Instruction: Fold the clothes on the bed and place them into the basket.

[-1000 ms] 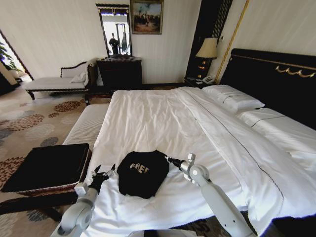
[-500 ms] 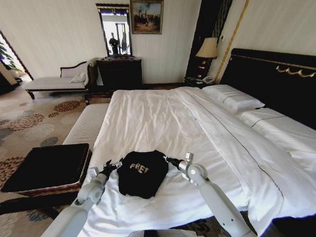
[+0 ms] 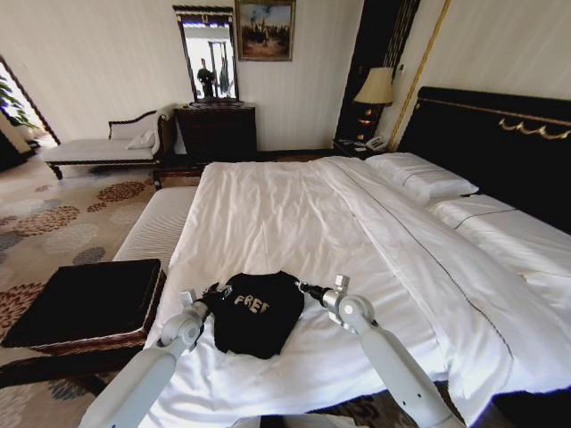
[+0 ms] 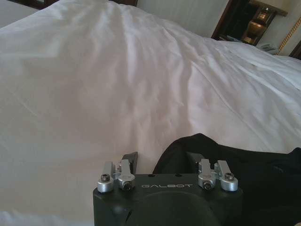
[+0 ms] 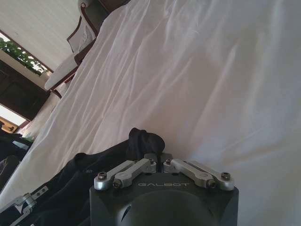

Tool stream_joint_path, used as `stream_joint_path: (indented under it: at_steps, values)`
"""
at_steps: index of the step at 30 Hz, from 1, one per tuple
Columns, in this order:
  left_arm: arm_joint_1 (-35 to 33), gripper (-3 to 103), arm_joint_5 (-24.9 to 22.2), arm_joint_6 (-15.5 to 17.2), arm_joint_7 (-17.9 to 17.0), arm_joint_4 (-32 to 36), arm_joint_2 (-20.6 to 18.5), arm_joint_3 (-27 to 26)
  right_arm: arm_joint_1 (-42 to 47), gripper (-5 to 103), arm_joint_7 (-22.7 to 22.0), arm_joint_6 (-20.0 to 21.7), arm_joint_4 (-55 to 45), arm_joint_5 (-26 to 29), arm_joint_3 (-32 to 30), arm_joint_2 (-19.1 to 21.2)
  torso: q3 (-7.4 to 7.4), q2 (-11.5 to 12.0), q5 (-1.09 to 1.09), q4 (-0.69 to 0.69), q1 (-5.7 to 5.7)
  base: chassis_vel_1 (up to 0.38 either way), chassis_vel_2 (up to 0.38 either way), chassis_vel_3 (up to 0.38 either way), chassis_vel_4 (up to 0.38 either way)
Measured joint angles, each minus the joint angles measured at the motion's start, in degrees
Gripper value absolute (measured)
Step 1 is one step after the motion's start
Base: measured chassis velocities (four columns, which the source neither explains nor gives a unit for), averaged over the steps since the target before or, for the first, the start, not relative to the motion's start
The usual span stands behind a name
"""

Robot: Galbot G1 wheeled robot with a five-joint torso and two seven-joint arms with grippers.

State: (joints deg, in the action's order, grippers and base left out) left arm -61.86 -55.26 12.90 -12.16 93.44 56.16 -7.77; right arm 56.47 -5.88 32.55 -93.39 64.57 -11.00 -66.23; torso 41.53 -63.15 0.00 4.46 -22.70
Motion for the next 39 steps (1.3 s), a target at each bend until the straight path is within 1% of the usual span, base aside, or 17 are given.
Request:
stream_joint_path:
  at_steps: [3,5,9,11,14,15,23,27,28,29,32,33,35,37,38,39]
  values:
    - [0.0,43,0.7,0.0,0.0,-0.5,-0.4,1.0,0.0,2,-0.2,0.0,0.0,0.3,-0.2,0.0,0.0,0.0,0.0,0.0,0.0,0.0,0.0,0.0,0.0]
    - [0.0,43,0.8,0.0,0.1,-0.5,-0.4,1.1,0.0,2,-0.2,0.0,0.0,0.3,-0.2,0.0,0.0,0.0,0.0,0.0,0.0,0.0,0.0,0.0,0.0]
    - [0.0,22,0.9,-0.1,0.1,-0.6,-0.4,1.2,0.1,2,-0.4,0.0,0.0,0.5,-0.4,0.0,0.0,0.0,0.0,0.0,0.0,0.0,0.0,0.0,0.0]
    - [0.0,22,0.8,-0.1,0.1,-0.6,-0.5,1.2,0.1,2,-0.4,0.0,-0.1,0.5,-0.4,0.0,0.0,0.0,0.0,0.0,0.0,0.0,0.0,0.0,0.0]
    - [0.0,5,0.9,-0.2,0.1,-0.4,-0.6,1.2,0.2,2,-0.5,0.0,-0.2,0.5,-0.5,0.0,0.0,0.0,0.0,0.0,0.0,0.0,0.0,0.0,0.0]
    - [0.0,2,0.9,-0.3,0.1,-0.2,-0.6,1.2,0.2,2,-0.5,0.0,-0.2,0.5,-0.5,0.0,0.0,0.0,0.0,0.0,0.0,0.0,0.0,0.0,0.0]
    - [0.2,1,1.4,-0.6,-0.2,1.0,-0.9,1.2,0.3,2,-0.5,0.0,-0.9,0.5,-0.7,0.2,0.0,0.0,0.0,0.0,0.0,0.0,0.0,0.0,0.0]
    - [-0.5,1,3.3,-1.2,-0.2,3.4,-2.3,0.1,0.7,2,-0.6,-0.2,-2.9,-0.6,-0.9,1.0,0.0,0.0,-0.01,0.0,0.0,0.0,0.0,0.0,0.0]
    - [-1.0,1,4.0,-1.5,-0.1,5.1,-3.1,-0.9,1.0,2,-0.6,-0.4,-4.4,-1.5,-1.1,1.6,0.0,0.0,-0.01,0.0,0.0,0.0,0.0,0.0,0.0]
    - [-1.0,1,4.0,-1.5,-0.1,5.1,-3.1,-0.9,1.0,2,-0.6,-0.4,-4.4,-1.5,-1.1,1.6,0.0,0.0,-0.01,0.0,0.0,0.0,0.0,0.0,0.0]
    - [-1.7,1,4.3,-1.8,-0.1,8.1,-4.2,-2.6,1.2,2,-0.6,-0.7,-7.0,-2.4,-1.6,2.8,0.0,0.0,0.0,0.0,0.01,0.0,0.0,0.0,0.0]
    - [-1.9,1,4.5,-2.2,-0.1,10.1,-5.0,-4.1,1.1,2,-0.8,-1.1,-8.9,-2.7,-1.8,3.7,0.0,0.0,0.0,0.0,0.01,0.0,0.0,0.0,0.0]
    - [-1.9,1,4.6,-2.3,0.0,11.2,-5.5,-4.9,0.9,2,-0.9,-1.3,-10.0,-2.9,-1.9,4.2,-0.01,0.0,0.0,0.0,0.01,0.0,0.0,0.0,0.0]
    - [-1.2,1,3.5,-2.4,-0.3,14.1,-7.1,-6.3,-0.1,2,-1.2,-1.7,-12.3,-3.1,-2.4,5.3,0.0,0.0,-0.02,0.0,0.01,0.0,0.0,0.0,0.0]
    - [-1.2,1,3.5,-2.4,-0.3,14.1,-7.1,-6.3,-0.1,2,-1.2,-1.7,-12.3,-3.1,-2.4,5.3,0.0,0.0,-0.02,0.0,0.01,0.0,0.0,0.0,0.0]
    - [-0.3,1,2.5,-2.4,-1.0,15.7,-8.5,-6.6,-1.0,2,-1.4,-1.7,-13.4,-3.0,-2.5,5.9,0.0,0.0,-0.01,0.0,0.01,0.0,0.0,0.0,0.0]
